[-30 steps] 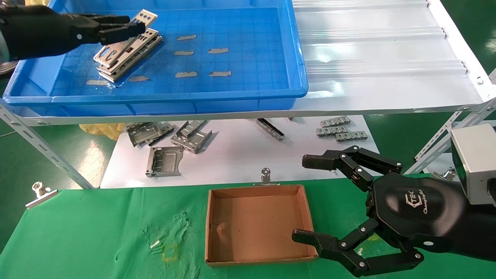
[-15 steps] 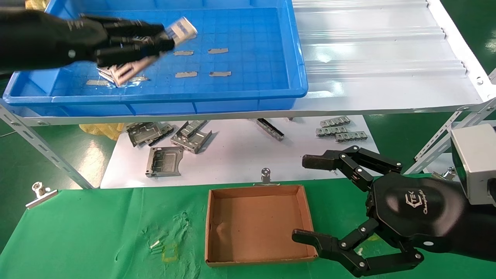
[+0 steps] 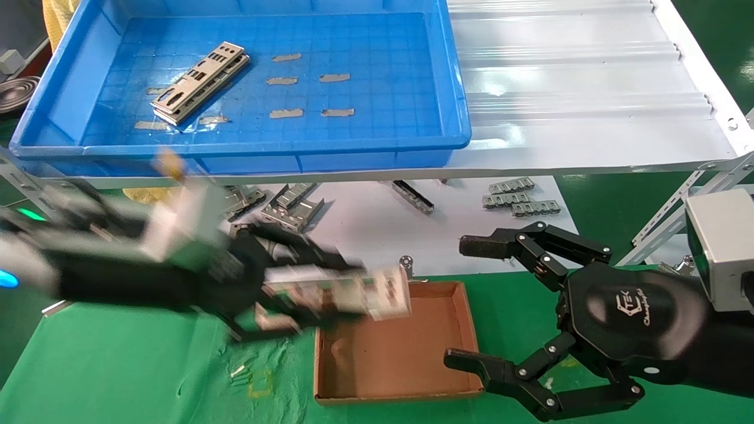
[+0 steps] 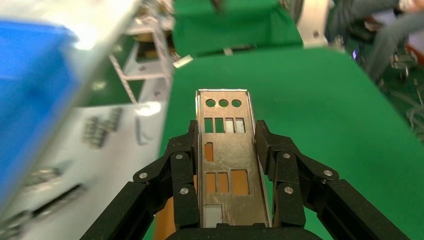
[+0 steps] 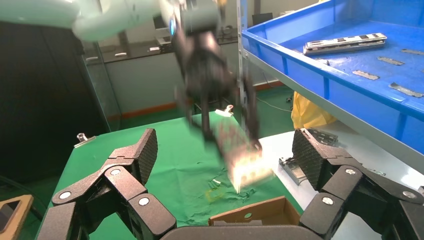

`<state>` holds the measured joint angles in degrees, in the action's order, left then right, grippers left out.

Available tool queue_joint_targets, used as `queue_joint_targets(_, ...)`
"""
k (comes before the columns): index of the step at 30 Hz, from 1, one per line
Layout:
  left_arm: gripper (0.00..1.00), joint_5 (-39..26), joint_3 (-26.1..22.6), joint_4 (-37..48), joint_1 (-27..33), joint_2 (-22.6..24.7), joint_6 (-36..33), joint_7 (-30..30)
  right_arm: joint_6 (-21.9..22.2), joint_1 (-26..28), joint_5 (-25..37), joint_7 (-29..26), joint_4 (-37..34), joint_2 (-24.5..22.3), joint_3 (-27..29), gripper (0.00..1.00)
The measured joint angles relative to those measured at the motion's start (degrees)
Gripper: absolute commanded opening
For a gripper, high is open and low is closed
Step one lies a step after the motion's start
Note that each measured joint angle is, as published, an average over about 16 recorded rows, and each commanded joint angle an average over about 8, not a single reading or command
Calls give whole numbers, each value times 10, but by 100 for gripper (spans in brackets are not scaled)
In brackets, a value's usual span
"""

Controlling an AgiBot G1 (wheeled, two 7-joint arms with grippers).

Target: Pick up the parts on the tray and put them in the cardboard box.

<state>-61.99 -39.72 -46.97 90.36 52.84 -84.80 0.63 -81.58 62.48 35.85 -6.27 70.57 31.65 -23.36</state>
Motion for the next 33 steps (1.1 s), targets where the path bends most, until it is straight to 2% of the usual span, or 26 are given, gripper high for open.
queue_joint_targets(4,0,-21,-22,-6,-46,30,47,-35,0,0,0,0,0,0,0,100)
queue_joint_targets(11,0,-61,-42,55,-87,105,117,-108,0,0,0,0,0,0,0,100)
queue_joint_targets(12,4,-65,-44,65,-90,114,124,-118,0,0,0,0,0,0,0,100)
queue_joint_targets(13,11,-69,-46,75,-91,123,130,-129,0,0,0,0,0,0,0,100)
queue_joint_targets(14,22,-73,-47,85,-93,132,136,-138,0,0,0,0,0,0,0,100)
queue_joint_targets(19,85,-84,-51,130,-91,166,159,-179,0,0,0,0,0,0,0,100)
queue_joint_targets(21,99,-88,-52,145,-88,176,165,-193,0,0,0,0,0,0,0,100)
queue_joint_targets(33,100,-94,-54,213,-69,205,164,-240,0,0,0,0,0,0,0,100)
